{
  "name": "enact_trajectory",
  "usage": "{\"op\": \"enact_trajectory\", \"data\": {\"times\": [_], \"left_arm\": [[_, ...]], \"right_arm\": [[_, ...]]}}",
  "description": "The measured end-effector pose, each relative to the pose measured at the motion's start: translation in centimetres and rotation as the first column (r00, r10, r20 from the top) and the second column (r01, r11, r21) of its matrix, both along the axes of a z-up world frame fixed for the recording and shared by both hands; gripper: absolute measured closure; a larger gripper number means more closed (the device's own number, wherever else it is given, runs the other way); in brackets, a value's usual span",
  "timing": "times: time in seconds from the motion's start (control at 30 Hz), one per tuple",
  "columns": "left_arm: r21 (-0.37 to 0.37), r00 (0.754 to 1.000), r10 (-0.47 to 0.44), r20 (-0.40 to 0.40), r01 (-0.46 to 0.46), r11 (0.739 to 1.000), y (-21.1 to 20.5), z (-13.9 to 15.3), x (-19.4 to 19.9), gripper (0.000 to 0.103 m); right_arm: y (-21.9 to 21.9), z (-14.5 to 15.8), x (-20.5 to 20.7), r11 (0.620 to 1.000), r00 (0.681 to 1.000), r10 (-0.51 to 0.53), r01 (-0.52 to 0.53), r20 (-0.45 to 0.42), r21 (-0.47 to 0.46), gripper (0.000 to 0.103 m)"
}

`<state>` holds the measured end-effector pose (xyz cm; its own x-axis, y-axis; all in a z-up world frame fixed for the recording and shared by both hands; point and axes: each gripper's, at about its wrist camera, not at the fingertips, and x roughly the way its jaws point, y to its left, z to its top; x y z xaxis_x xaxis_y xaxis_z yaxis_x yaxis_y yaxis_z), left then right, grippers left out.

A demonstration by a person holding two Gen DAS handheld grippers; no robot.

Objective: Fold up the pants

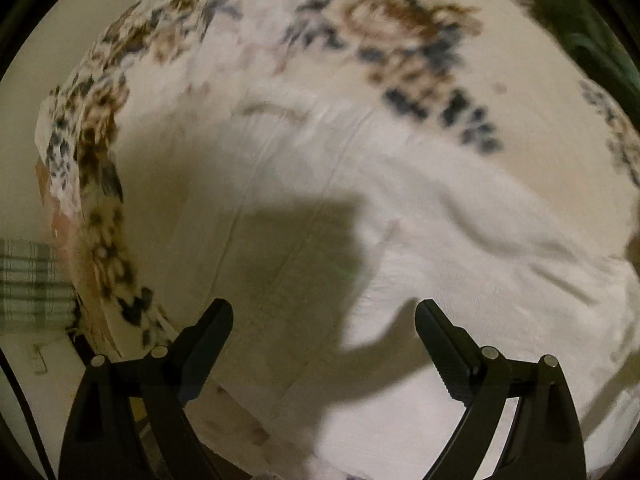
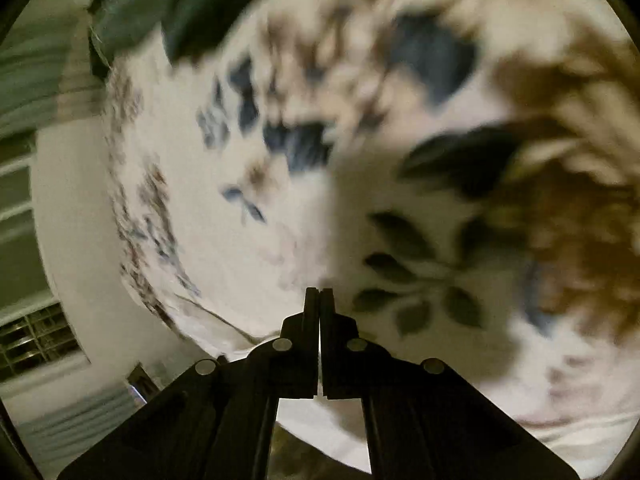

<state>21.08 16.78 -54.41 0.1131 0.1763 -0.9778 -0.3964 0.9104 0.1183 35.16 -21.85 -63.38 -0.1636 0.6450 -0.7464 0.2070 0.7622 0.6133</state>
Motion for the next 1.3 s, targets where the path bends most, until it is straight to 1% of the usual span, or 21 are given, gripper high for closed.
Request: {"op": "enact_trajectory", "data": {"times": [0.07,0.13,0.17,0.27,0.43,0.47,0.5,0.6,0.7,0.73,0.77,0.8,0.83,0.9,0.97,1.03,1.17,1.2,1.23,1.27,1.3], "left_arm": [[0.000,0.998,-0.042,0.043,0.042,0.999,-1.3,2.1,0.4,0.009],[-0.014,0.993,-0.087,0.082,0.088,0.996,-3.0,3.9,0.9,0.008],[-0.032,0.988,-0.119,0.103,0.123,0.992,-4.2,4.7,1.2,0.007],[-0.059,0.973,-0.200,0.115,0.208,0.976,-8.3,5.6,2.1,0.006],[-0.090,0.945,-0.306,0.112,0.317,0.944,-14.5,5.1,2.6,0.006],[-0.079,0.938,-0.330,0.109,0.339,0.938,-16.0,5.0,2.6,0.006],[-0.064,0.932,-0.347,0.104,0.354,0.933,-17.3,4.7,2.5,0.006],[-0.048,0.925,-0.370,0.087,0.375,0.926,-19.4,3.8,3.1,0.006],[-0.041,0.921,-0.380,0.079,0.384,0.922,-20.5,2.8,4.2,0.006],[-0.025,0.920,-0.386,0.074,0.388,0.921,-20.9,2.4,4.6,0.006],[-0.013,0.917,-0.392,0.069,0.394,0.919,-21.3,1.8,5.1,0.006],[-0.003,0.916,-0.395,0.066,0.396,0.918,-21.6,1.4,5.6,0.006],[0.016,0.917,-0.394,0.056,0.394,0.919,-21.8,0.8,6.2,0.006],[0.013,0.928,-0.370,0.039,0.370,0.929,-21.4,-0.3,7.7,0.006],[0.017,0.948,-0.318,0.022,0.318,0.948,-20.5,-1.3,9.3,0.006],[0.005,0.957,-0.289,0.010,0.289,0.957,-19.8,-2.1,10.4,0.006],[-0.003,0.958,-0.286,0.023,0.286,0.958,-19.5,-1.0,10.9,0.006],[-0.011,0.956,-0.291,0.033,0.292,0.956,-19.8,-0.3,10.7,0.006],[-0.022,0.953,-0.301,0.045,0.302,0.953,-20.1,0.7,10.2,0.006],[-0.033,0.948,-0.313,0.061,0.315,0.949,-20.6,1.8,9.5,0.006],[-0.046,0.943,-0.325,0.076,0.329,0.943,-21.2,2.9,8.7,0.006]], "right_arm": [[-2.6,3.1,-1.1,1.000,0.997,-0.022,0.022,0.075,-0.003,0.085],[-6.1,5.4,-3.5,0.995,0.986,-0.093,0.096,0.140,-0.019,0.030],[-8.0,6.4,-5.4,0.988,0.974,-0.143,0.151,0.175,-0.030,0.022],[-12.3,8.0,-12.1,0.951,0.946,-0.254,0.282,0.201,-0.130,0.021],[-24.0,7.9,-24.0,0.806,0.862,-0.476,0.507,0.173,-0.306,0.021],[-25.8,7.5,-25.5,0.786,0.849,-0.505,0.528,0.158,-0.323,0.021],[-27.1,7.0,-26.6,0.786,0.840,-0.525,0.541,0.139,-0.298,0.021],[-27.5,4.9,-26.4,0.828,0.846,-0.532,0.529,0.036,-0.188,0.021],[-25.1,1.5,-23.8,0.809,0.806,-0.588,0.586,-0.059,-0.051,0.027],[-24.0,-0.1,-22.6,0.806,0.800,-0.591,0.590,-0.098,-0.046,0.050],[-22.4,-1.5,-21.5,0.802,0.793,-0.596,0.596,-0.125,-0.043,0.065],[-21.6,-2.7,-20.6,0.796,0.783,-0.602,0.605,-0.156,-0.034,0.085],[-21.1,-3.7,-19.6,0.788,0.772,-0.612,0.615,-0.173,-0.043,0.087],[-20.8,-4.7,-18.0,0.782,0.770,-0.624,0.614,-0.135,-0.108,0.088],[-20.9,-5.1,-18.1,0.767,0.753,-0.642,0.633,-0.147,-0.105,0.088],[-21.0,-5.2,-18.5,0.763,0.750,-0.646,0.642,-0.143,-0.080,0.088],[-22.2,-3.5,-20.0,0.774,0.769,-0.631,0.633,-0.106,-0.011,0.083],[-22.9,-2.3,-20.9,0.773,0.771,-0.632,0.635,-0.073,0.009,0.066],[-23.9,-0.5,-22.5,0.759,0.759,-0.651,0.651,-0.009,0.027,0.041],[-24.5,0.7,-23.5,0.741,0.740,-0.672,0.672,0.042,0.024,0.031],[-25.7,2.0,-25.2,0.713,0.710,-0.699,0.701,0.092,0.006,0.026]]}}
